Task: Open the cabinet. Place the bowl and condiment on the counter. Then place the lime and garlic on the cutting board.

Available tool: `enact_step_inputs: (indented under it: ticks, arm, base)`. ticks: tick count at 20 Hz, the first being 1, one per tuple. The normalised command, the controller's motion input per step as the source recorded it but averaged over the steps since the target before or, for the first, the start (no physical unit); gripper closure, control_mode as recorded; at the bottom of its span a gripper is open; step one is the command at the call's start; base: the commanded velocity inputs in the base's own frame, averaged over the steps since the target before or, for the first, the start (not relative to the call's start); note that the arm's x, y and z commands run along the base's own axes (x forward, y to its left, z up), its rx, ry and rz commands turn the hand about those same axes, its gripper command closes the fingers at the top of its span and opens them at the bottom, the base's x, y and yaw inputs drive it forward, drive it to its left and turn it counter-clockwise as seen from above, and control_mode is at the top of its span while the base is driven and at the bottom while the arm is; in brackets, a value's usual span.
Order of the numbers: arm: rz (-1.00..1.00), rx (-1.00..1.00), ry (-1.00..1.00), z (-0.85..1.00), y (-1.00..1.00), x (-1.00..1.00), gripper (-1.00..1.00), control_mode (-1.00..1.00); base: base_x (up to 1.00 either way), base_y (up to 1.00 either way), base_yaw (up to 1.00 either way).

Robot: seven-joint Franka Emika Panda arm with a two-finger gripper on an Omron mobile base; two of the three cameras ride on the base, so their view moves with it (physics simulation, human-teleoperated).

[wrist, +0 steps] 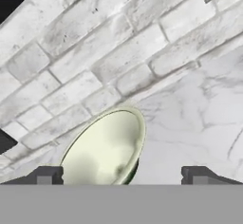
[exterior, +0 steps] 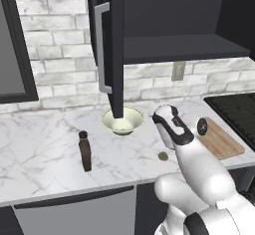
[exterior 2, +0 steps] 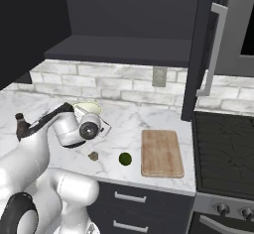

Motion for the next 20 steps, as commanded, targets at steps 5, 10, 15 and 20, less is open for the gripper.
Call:
enact_step_inputs:
  ticks: [5, 10, 15, 20]
  arm:
    - [0.11, -0.12, 0.12, 0.19, -0.26, -0.45, -1.00, -1.00]
    - [0.04, -0.18, 0.16, 0.04, -0.03, -0.61, -1.00, -1.00]
    - [0.00, -0.01, 0.21, 0.14, -0.17, -0.83, -1.00, -1.00]
    - [0.00, 0.00, 0.19, 0.18, -0.16, -0.75, -1.00, -1.00]
  base:
    - [0.00, 0.00, 0.00]
    - [0.00, 0.00, 0.00]
    - [0.00, 0.00, 0.00]
    - [0.00, 0.00, 0.00]
